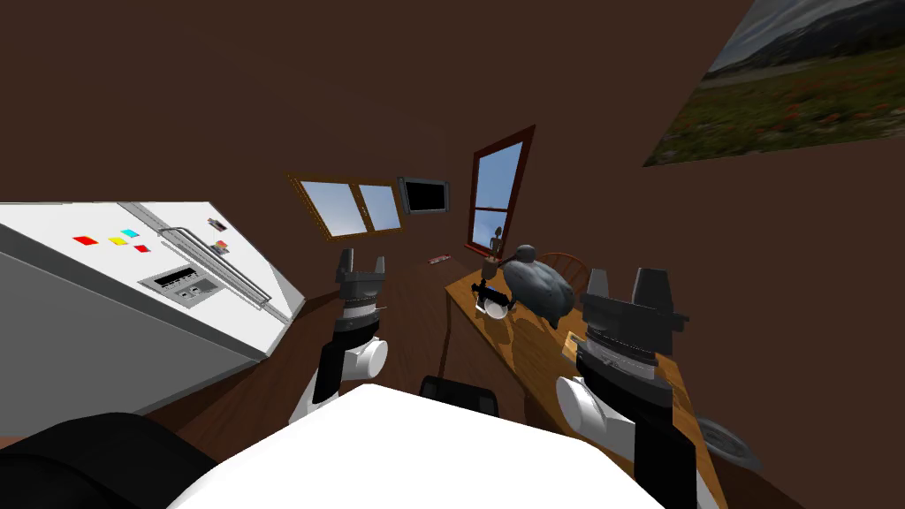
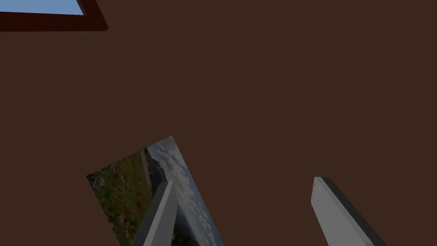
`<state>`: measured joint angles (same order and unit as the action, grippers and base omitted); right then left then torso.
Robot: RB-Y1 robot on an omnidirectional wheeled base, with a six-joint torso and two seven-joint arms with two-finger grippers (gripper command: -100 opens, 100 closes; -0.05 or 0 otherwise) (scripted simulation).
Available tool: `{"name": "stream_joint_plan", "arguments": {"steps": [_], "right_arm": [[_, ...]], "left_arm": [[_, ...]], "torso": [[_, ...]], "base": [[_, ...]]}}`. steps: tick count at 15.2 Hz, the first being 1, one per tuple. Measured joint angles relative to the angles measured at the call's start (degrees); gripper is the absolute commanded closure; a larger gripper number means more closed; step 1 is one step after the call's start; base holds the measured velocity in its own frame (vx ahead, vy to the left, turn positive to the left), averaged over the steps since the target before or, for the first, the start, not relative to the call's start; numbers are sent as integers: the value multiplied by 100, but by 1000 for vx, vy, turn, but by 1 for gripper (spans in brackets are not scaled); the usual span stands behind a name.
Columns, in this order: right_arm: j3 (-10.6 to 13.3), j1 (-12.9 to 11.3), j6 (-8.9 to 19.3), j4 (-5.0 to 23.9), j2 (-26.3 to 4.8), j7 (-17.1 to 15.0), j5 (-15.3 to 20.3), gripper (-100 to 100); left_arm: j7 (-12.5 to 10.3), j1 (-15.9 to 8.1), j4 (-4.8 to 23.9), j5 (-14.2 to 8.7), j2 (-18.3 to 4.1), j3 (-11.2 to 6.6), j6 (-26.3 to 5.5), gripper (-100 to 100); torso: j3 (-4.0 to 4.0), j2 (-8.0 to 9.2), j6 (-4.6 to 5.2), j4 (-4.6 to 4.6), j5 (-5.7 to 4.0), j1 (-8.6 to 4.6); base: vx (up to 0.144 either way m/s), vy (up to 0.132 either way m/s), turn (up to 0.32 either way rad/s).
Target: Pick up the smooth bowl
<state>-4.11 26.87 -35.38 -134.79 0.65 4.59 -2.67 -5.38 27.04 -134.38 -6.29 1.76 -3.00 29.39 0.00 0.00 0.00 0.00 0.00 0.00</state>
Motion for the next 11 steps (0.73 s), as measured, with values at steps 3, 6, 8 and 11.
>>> {"name": "stream_joint_plan", "arguments": {"steps": [3, 6, 8, 11], "right_arm": [[47, 2, 34, 82, -296, 30, 92, -100], [100, -9, 79, 214, -596, 71, 217, -100], [95, -42, 120, 324, -805, 84, 289, -100], [205, -89, 182, 622, -1151, 167, 535, -100]], "left_arm": [[0, 0, 0, 0, 1, 1, 0, 0], [0, 0, 0, 0, 1, 1, 0, 0], [0, 0, 0, 0, 1, 1, 0, 0], [0, 0, 0, 0, 1, 1, 0, 0]], "torso": [[4, 8, -1, 2, 4, 20], [2, 4, -1, 1, 6, 25], [-1, -2, -2, 0, 5, 22], [-6, -11, -2, -2, 5, 24]], "base": [[-22, 62, 26], [-4, 58, 25], [14, 60, 48], [25, 58, 44]]}}
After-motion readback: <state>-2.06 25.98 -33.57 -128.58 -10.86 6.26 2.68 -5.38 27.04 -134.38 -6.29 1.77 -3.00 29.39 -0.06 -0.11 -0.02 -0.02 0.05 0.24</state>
